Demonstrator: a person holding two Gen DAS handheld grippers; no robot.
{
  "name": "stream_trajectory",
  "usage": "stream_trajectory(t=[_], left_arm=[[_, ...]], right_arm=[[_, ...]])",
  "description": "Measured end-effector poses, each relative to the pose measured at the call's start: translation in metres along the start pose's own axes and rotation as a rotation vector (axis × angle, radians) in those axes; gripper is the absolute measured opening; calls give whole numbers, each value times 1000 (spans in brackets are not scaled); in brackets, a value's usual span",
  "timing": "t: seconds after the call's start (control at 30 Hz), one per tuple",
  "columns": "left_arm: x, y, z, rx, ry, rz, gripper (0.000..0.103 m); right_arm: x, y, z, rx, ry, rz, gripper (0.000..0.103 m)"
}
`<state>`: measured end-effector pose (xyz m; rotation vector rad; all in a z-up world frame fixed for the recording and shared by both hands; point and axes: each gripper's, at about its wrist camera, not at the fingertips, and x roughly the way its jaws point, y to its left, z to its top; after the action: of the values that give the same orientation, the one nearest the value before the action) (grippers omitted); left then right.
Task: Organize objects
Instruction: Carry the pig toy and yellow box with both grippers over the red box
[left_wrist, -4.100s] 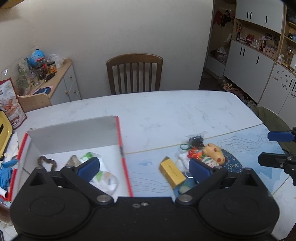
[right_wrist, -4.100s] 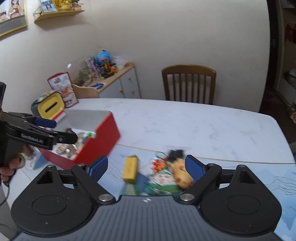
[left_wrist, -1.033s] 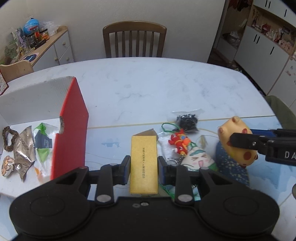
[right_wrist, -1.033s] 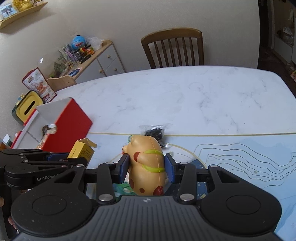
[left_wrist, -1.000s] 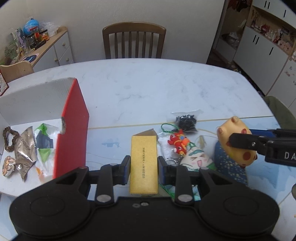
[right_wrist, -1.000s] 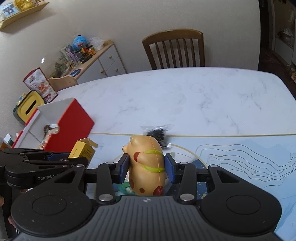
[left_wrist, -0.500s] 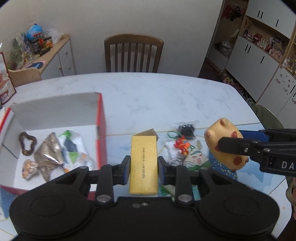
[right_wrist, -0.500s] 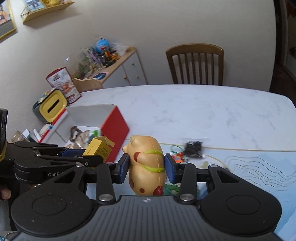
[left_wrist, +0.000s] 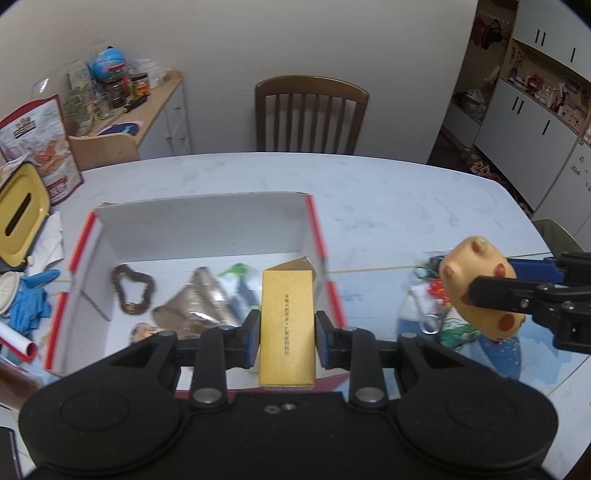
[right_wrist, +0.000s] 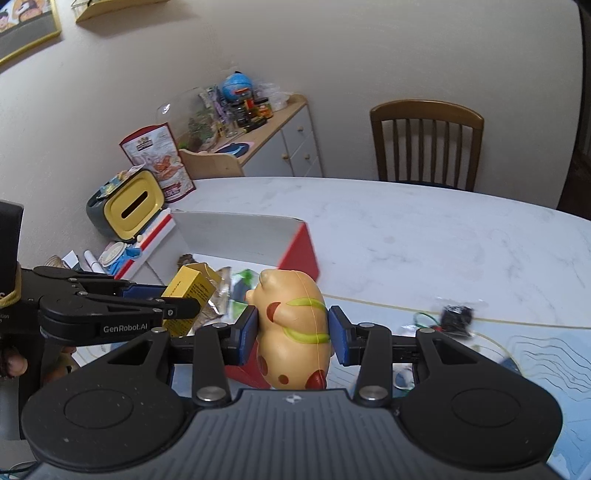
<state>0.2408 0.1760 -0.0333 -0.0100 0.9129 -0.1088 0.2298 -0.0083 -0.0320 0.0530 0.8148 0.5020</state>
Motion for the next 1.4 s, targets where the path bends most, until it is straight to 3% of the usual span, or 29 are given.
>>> stream_trajectory(t=[0.43,0.7,1.03,1.4], left_arm=[[4,82,6,-12,2,80,29],[27,120,4,-5,52,127,29],[67,134,5,49,104,153,28],[93,128,3,117,149,154,28]], right_arm=[[43,57,12,-30,17,0,41],[86,83,14,-71,50,-32,41],[144,98,3,-81,128,-45,41],[171,99,-14,-95,202,-64,41]])
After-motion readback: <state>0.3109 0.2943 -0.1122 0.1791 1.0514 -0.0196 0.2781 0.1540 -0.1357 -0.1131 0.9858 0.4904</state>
